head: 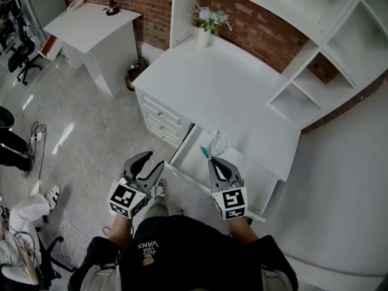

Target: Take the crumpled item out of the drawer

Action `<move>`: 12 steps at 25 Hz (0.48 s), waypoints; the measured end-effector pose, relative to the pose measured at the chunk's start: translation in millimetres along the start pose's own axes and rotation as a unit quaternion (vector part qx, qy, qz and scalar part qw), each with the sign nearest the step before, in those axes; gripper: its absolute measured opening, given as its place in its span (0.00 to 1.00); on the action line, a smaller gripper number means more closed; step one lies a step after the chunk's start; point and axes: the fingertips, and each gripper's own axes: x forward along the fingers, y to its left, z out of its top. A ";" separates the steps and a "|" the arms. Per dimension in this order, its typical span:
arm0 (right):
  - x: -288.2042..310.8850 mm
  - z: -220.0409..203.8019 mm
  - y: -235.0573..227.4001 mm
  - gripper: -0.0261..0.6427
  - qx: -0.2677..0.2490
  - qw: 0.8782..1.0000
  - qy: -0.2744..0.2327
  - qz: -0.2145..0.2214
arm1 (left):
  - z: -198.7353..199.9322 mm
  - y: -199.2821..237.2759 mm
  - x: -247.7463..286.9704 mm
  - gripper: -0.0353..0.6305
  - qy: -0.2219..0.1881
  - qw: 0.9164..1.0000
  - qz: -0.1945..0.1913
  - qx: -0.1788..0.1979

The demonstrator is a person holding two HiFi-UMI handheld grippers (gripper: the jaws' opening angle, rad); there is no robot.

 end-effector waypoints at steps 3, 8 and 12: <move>-20.2 15.1 0.1 0.05 -0.004 1.000 -0.022 0.002 | 1.3 -10.9 -5.3 0.29 0.000 1.000 0.002 0.003; -47.3 32.1 1.0 0.05 -0.003 0.999 -0.049 0.005 | -1.5 -23.5 -13.6 0.29 0.004 1.000 0.003 0.009; -67.3 40.0 1.2 0.05 0.005 0.998 -0.065 0.010 | -0.2 -33.9 -17.9 0.28 -0.001 1.000 0.009 0.011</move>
